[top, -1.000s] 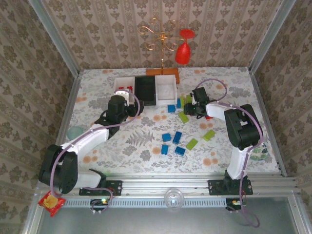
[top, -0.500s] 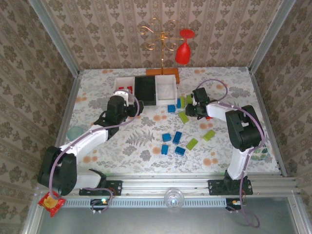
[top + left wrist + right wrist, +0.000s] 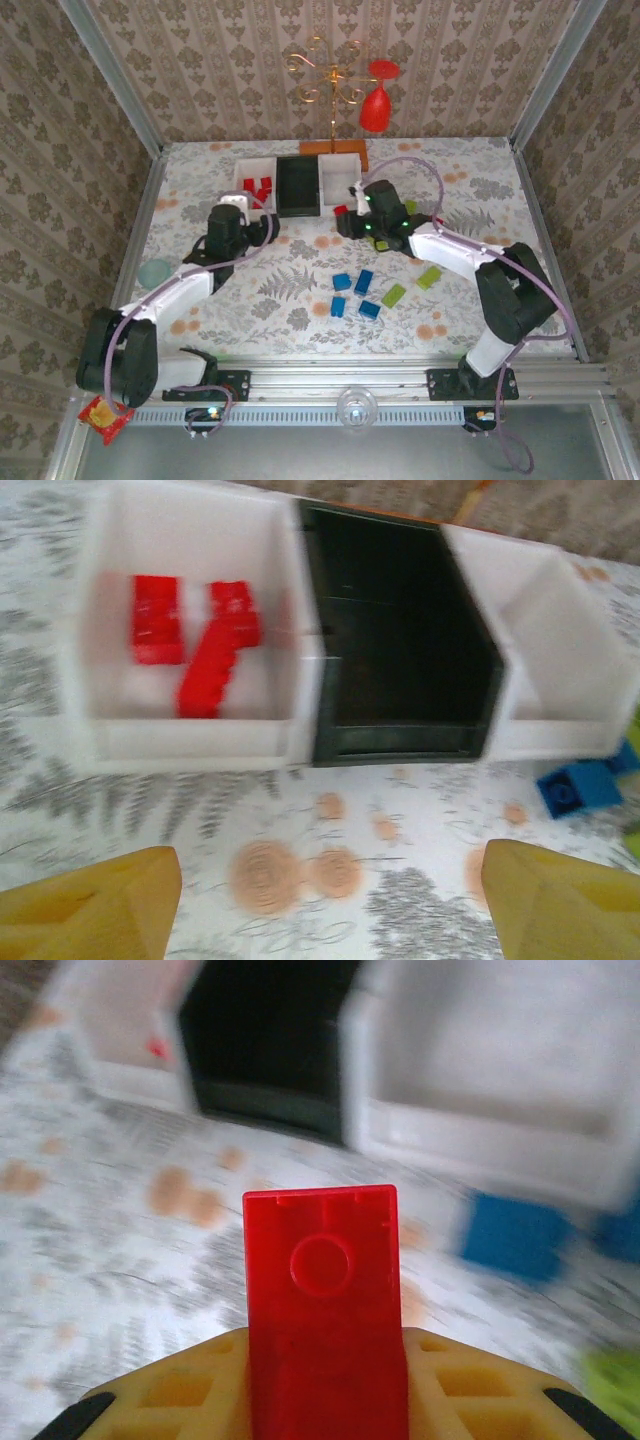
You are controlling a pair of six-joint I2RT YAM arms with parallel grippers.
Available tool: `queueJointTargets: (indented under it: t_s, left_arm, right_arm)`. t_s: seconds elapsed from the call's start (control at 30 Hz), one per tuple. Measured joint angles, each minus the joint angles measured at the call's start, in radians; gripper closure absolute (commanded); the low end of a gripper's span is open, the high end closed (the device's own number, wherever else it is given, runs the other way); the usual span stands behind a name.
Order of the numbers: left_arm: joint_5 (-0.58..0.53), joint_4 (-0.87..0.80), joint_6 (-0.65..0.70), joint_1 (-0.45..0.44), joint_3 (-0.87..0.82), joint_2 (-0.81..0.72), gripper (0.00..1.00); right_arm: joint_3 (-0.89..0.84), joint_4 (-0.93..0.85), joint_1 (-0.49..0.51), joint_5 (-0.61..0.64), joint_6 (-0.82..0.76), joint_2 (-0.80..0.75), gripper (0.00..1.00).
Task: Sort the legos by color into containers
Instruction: Pick up the lego from the center of the table, then place the lego in the container.
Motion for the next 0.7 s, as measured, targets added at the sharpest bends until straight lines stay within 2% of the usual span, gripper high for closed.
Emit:
queueJointTargets:
  t_s: [0.17, 0.37, 0.53, 0.63, 0.7]
  left_arm:
    - [-0.005, 0.005, -0.044, 0.102, -0.098, -0.126, 0.17]
    - [-0.022, -0.042, -0.056, 0.122, -0.11, -0.237, 0.16]
    - [-0.021, -0.095, -0.056, 0.127, -0.11, -0.267, 0.16]
    - [-0.021, -0.126, -0.055, 0.127, -0.11, -0.285, 0.16]
    - [-0.021, -0.145, -0.055, 0.127, -0.11, -0.301, 0.16]
  right_arm:
    - [0.239, 0.065, 0.076, -0.047, 0.05, 0.184, 0.66]
    - [0.554, 0.086, 0.134, -0.051, 0.108, 0.465, 0.66]
    - [0.839, 0.027, 0.152, -0.054, 0.138, 0.691, 0.65]
    - [1.003, -0.033, 0.151, -0.049, 0.142, 0.796, 0.61]
    - [1.102, -0.082, 0.15, -0.046, 0.14, 0.854, 0.53]
